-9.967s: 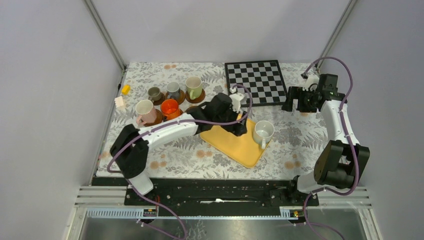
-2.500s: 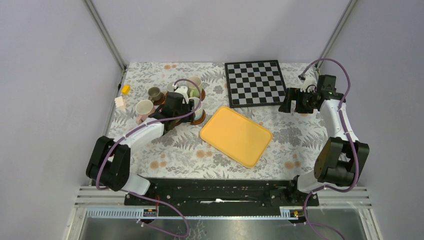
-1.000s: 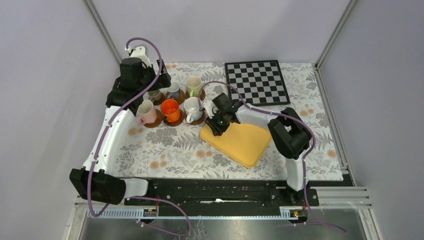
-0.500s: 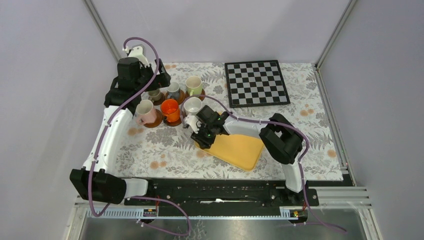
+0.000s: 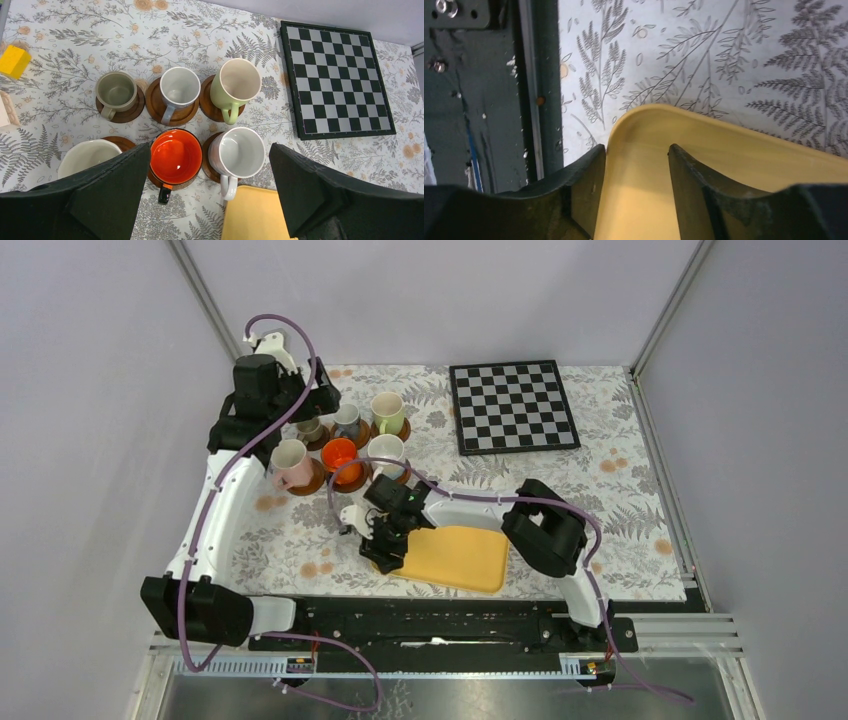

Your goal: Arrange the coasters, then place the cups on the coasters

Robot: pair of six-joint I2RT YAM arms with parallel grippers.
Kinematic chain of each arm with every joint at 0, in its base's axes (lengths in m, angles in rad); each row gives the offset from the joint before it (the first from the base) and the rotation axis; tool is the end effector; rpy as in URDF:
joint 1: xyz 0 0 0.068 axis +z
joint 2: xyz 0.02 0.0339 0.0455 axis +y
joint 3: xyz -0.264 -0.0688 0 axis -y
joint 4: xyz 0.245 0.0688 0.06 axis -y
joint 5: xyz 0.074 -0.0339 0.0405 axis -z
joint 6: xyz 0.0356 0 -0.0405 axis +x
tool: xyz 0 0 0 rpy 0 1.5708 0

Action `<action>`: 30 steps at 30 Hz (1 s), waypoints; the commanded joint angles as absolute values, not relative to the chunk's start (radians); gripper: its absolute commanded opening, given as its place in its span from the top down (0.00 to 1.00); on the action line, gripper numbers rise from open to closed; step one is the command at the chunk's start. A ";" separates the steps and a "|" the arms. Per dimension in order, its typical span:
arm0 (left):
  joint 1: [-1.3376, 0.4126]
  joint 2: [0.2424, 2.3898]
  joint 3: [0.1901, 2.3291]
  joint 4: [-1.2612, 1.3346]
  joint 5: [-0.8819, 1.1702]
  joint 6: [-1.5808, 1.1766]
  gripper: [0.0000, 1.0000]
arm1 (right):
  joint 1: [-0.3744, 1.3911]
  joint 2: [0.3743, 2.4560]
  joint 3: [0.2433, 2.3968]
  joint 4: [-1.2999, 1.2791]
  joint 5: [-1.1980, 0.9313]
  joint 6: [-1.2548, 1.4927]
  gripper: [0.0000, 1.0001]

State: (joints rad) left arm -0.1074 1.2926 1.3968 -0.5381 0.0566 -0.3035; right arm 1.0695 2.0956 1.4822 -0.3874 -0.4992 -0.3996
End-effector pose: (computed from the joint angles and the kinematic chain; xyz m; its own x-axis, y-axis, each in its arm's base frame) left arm 0.2825 -0.0325 0.4065 -0.4461 -0.2520 -0.8588 0.0259 0.9555 -0.2939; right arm 0.1984 0.3975 0.1614 -0.0249 -0.7562 -0.6539 -0.9811 -0.1073 0.1613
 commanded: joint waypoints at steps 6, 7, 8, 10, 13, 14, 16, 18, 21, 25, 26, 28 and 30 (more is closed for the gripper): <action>-0.086 1.322 1.439 -0.525 0.129 -0.322 0.01 | 0.934 1.854 1.479 -0.611 -0.571 -0.543 0.26; -0.086 1.325 1.444 -0.529 0.131 -0.321 0.01 | 0.899 1.809 1.453 -0.639 -0.574 -0.569 0.23; -0.086 1.330 1.448 -0.533 0.130 -0.319 0.01 | 0.865 1.761 1.418 -0.659 -0.565 -0.603 0.20; -0.086 1.330 1.450 -0.535 0.128 -0.316 0.01 | 0.806 1.659 1.322 -0.685 -0.520 -0.663 0.14; -0.084 1.329 1.449 -0.534 0.127 -0.313 0.01 | 0.708 1.534 1.184 -0.734 -0.446 -0.757 0.11; -0.084 1.328 1.447 -0.534 0.127 -0.314 0.01 | 0.672 1.502 1.141 -0.749 -0.434 -0.784 0.11; -0.083 1.331 1.441 -0.534 0.127 -0.314 0.01 | 0.599 1.451 1.061 -0.775 -0.405 -0.859 0.11; -0.082 1.333 1.436 -0.533 0.127 -0.315 0.01 | 0.536 1.408 0.974 -0.780 -0.372 -0.937 0.12; -0.080 1.337 1.430 -0.530 0.131 -0.321 0.01 | 0.482 1.349 0.848 -0.752 -0.330 -1.058 0.13; -0.078 1.335 1.430 -0.529 0.139 -0.328 0.01 | 0.441 1.359 0.770 -0.708 -0.299 -1.144 0.13; -0.078 1.333 1.429 -0.529 0.137 -0.328 0.01 | 0.429 1.374 0.768 -0.699 -0.303 -1.150 0.13; -0.076 1.332 1.429 -0.529 0.135 -0.328 0.01 | 0.419 1.404 0.764 -0.671 -0.301 -1.155 0.13; -0.074 1.330 1.430 -0.529 0.135 -0.329 0.01 | 0.419 1.430 0.757 -0.630 -0.305 -1.157 0.13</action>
